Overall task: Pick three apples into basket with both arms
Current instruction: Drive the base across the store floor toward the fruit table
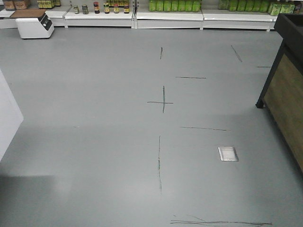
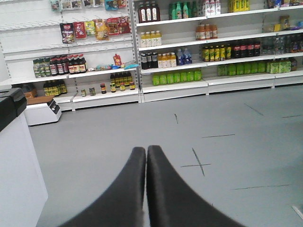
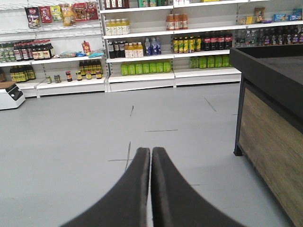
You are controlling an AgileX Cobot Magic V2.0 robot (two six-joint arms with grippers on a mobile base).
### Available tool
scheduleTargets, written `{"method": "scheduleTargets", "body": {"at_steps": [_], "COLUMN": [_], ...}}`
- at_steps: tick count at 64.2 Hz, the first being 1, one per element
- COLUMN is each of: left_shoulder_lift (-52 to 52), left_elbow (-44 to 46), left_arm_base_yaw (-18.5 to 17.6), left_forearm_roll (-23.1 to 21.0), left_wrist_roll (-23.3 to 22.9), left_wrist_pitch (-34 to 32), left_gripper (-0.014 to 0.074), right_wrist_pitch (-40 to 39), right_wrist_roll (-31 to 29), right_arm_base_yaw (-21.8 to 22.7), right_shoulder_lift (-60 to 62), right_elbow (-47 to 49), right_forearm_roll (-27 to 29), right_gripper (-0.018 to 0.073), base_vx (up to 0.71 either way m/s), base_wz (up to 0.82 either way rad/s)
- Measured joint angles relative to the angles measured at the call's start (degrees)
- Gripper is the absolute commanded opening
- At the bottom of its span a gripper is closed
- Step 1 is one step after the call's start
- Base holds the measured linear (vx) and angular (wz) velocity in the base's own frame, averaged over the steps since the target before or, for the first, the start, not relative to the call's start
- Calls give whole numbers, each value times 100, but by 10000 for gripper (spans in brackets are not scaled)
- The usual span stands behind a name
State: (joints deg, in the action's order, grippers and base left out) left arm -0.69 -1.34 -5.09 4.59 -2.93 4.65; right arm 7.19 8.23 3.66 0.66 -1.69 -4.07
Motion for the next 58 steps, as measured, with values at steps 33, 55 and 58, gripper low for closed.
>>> {"method": "scheduleTargets", "body": {"at_steps": [33,55,58], "left_shoulder_lift": [0,0,0], "left_elbow": [0,0,0], "left_arm_base_yaw": [0,0,0], "left_forearm_roll": [0,0,0], "left_wrist_roll": [0,0,0], "left_wrist_pitch": [0,0,0], "left_gripper": [-7,-7,-7], "right_wrist_pitch": [0,0,0], "right_wrist_roll": [0,0,0], "right_arm_base_yaw": [0,0,0], "right_shoulder_lift": [0,0,0], "right_elbow": [0,0,0], "right_forearm_roll": [0,0,0], "right_gripper": [-3,-3,-3], "base_vx": [15,19,21], "base_wz": [-2,-4,-7]}}
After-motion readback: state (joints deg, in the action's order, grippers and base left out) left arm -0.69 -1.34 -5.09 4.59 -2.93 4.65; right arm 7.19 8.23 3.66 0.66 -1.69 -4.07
